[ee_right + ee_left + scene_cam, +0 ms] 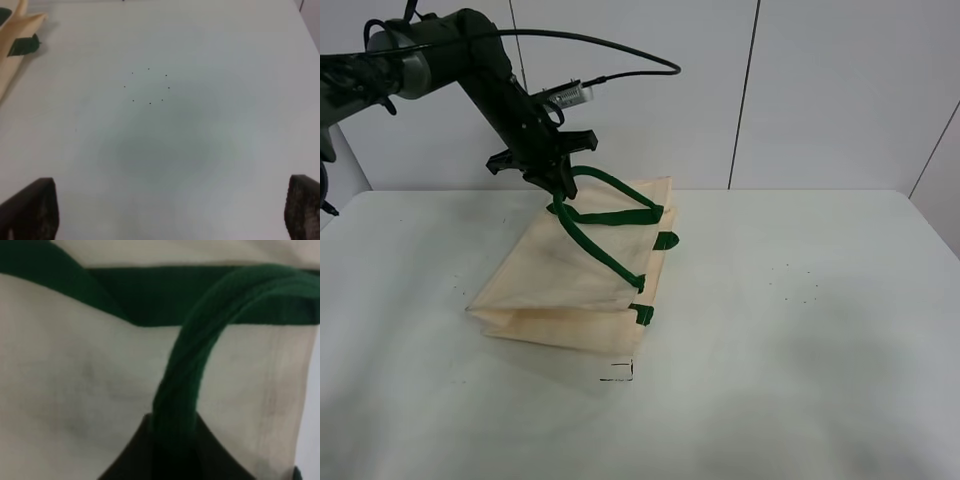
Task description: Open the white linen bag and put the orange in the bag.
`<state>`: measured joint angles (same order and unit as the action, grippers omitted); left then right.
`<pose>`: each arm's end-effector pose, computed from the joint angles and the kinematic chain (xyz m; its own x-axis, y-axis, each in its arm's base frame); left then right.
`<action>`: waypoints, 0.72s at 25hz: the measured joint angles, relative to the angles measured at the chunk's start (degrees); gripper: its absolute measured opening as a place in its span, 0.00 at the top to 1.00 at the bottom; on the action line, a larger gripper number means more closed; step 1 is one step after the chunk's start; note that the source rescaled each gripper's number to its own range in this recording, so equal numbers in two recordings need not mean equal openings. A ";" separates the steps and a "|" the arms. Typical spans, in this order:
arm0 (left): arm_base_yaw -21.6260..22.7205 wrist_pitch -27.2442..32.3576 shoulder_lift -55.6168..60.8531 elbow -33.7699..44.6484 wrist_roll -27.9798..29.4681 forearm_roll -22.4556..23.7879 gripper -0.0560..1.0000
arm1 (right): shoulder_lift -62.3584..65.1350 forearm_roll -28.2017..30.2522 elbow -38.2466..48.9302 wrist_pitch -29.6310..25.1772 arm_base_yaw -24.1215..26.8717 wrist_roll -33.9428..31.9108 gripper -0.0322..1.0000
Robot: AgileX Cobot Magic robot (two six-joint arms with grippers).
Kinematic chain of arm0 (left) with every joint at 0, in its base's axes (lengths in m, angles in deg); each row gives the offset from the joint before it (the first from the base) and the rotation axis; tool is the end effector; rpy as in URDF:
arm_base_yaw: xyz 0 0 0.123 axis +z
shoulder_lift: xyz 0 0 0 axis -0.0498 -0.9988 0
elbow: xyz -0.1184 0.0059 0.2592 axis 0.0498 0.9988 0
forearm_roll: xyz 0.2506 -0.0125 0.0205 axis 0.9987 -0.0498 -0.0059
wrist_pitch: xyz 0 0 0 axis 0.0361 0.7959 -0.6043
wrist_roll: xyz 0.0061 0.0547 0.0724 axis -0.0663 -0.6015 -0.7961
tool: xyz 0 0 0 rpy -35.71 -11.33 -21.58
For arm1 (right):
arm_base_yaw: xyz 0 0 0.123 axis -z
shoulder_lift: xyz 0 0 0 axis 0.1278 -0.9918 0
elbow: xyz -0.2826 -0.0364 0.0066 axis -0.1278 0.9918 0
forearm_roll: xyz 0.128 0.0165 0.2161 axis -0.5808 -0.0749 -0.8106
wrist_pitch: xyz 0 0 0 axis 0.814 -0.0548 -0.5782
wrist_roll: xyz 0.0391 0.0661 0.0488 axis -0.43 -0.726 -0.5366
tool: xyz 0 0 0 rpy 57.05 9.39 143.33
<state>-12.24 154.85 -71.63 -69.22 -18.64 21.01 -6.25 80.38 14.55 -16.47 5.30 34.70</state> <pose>0.4692 -0.1507 0.2453 -0.9438 0.0840 -0.3197 0.1840 0.9370 -0.2968 -0.0030 0.0006 0.2776 -0.4304 0.0049 -0.9026 -0.0338 0.9992 0.0216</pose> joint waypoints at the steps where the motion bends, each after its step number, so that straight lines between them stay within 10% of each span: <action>1: 0.00 -0.21 0.00 0.00 -0.30 -0.25 0.77 | 0.00 0.00 0.00 0.00 0.00 0.00 0.00; 6: 0.00 -0.66 0.05 0.00 -1.06 -0.95 0.27 | 0.00 0.00 0.00 0.00 0.00 0.00 0.00; 18: 1.71 0.31 0.05 0.00 4.07 18.46 0.17 | 0.00 0.00 0.00 0.00 0.00 0.00 0.00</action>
<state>-10.53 155.16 -71.58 -69.22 -14.57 39.46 -6.25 80.38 14.55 -16.47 5.30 34.70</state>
